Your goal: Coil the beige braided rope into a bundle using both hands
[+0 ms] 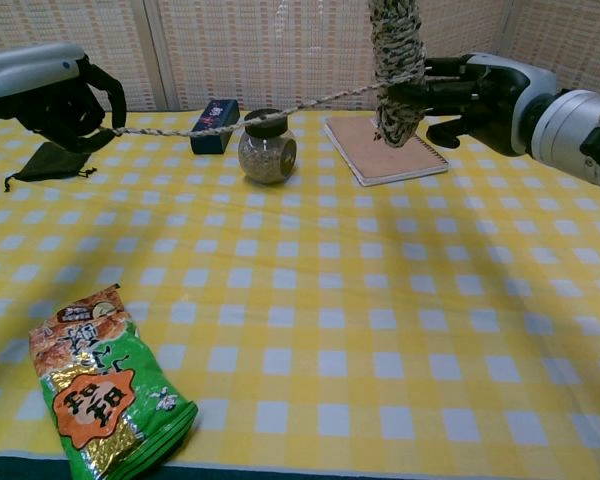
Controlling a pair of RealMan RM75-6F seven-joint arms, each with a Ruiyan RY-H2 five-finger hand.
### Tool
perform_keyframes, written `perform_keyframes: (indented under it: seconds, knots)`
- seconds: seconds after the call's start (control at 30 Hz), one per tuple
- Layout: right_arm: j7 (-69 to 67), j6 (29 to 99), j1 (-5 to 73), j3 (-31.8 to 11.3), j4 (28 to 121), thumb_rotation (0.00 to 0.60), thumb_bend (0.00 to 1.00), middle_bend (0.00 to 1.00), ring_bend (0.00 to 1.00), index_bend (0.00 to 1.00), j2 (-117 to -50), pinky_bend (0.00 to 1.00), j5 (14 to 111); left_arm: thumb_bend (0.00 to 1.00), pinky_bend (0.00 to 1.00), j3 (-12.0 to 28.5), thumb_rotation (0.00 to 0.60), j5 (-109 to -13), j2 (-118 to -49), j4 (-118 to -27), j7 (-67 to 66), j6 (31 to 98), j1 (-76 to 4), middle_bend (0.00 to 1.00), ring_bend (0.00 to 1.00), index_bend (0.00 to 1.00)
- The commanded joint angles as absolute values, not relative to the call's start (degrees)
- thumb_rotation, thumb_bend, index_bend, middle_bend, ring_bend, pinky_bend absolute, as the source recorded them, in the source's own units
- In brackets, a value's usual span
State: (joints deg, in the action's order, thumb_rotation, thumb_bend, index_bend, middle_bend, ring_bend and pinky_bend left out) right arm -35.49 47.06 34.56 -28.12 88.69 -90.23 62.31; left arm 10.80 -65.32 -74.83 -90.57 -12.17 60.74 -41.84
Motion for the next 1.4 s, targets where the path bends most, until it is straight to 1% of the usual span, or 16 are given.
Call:
perform_keyframes:
  seconds: [0.03,0.17,0.33,0.53,0.73,0.9,1.03,1.2,1.4]
  knots:
    - [-40.8,49.6,33.8,-24.3,86.0,0.6,0.41,0.85,0.91,0.99,-91.6,0.86,71.8,0.56,0.81,11.9,0.6,-64.2,-74.6,-91.0,-13.3,59.4,-43.0,0.87,0.82,0.65]
    - [-44.4,50.1,34.4,-21.4,85.0,0.6,0.41,0.85,0.91,0.99,-91.0,0.86,77.9,0.56,0.81,13.3,0.6,-61.7,-73.9,-91.8,-15.8,57.1,-45.1,0.87,0.82,0.65]
    - [-42.4,50.9,35.7,-18.0,84.7,0.6,0.41,0.85,0.91,0.99,-90.4,0.86,82.6,0.56,0.81,14.7,0.6,-59.8,-73.4,-93.4,-20.8,56.5,-47.7,0.87,0.82,0.65]
    - [-34.6,50.3,37.7,-15.9,85.3,0.6,0.41,0.85,0.91,0.99,-90.5,0.86,82.7,0.56,0.81,16.1,0.6,-58.7,-72.4,-97.4,-26.8,57.5,-50.3,0.87,0.82,0.65]
    - [-26.3,49.2,39.6,-15.5,87.3,0.6,0.41,0.85,0.91,0.99,-91.0,0.86,80.0,0.56,0.81,16.3,0.6,-57.7,-72.1,-100.6,-32.6,58.2,-52.8,0.87,0.82,0.65]
    - [-18.9,47.9,41.5,-16.1,90.0,0.6,0.41,0.85,0.91,0.99,-91.6,0.86,75.8,0.56,0.81,15.9,0.6,-56.7,-72.6,-102.6,-37.2,58.6,-54.8,0.87,0.82,0.65]
    - [-11.8,46.7,43.5,-17.0,91.7,0.6,0.41,0.85,0.91,0.99,-92.2,0.86,70.4,0.56,0.81,15.5,0.6,-57.1,-73.1,-104.0,-39.8,59.5,-55.9,0.87,0.82,0.65]
    - [-1.2,47.1,46.7,-18.2,93.1,0.6,0.41,0.85,0.91,0.99,-94.3,0.86,60.8,0.56,0.81,15.1,0.6,-58.5,-73.5,-106.2,-40.5,60.8,-56.4,0.87,0.82,0.65]
    - [9.0,50.5,50.9,-19.9,93.2,0.6,0.41,0.86,0.92,1.0,-98.6,0.86,48.2,0.56,0.81,14.1,0.6,-61.9,-74.3,-108.8,-41.4,62.6,-56.5,0.87,0.82,0.65]
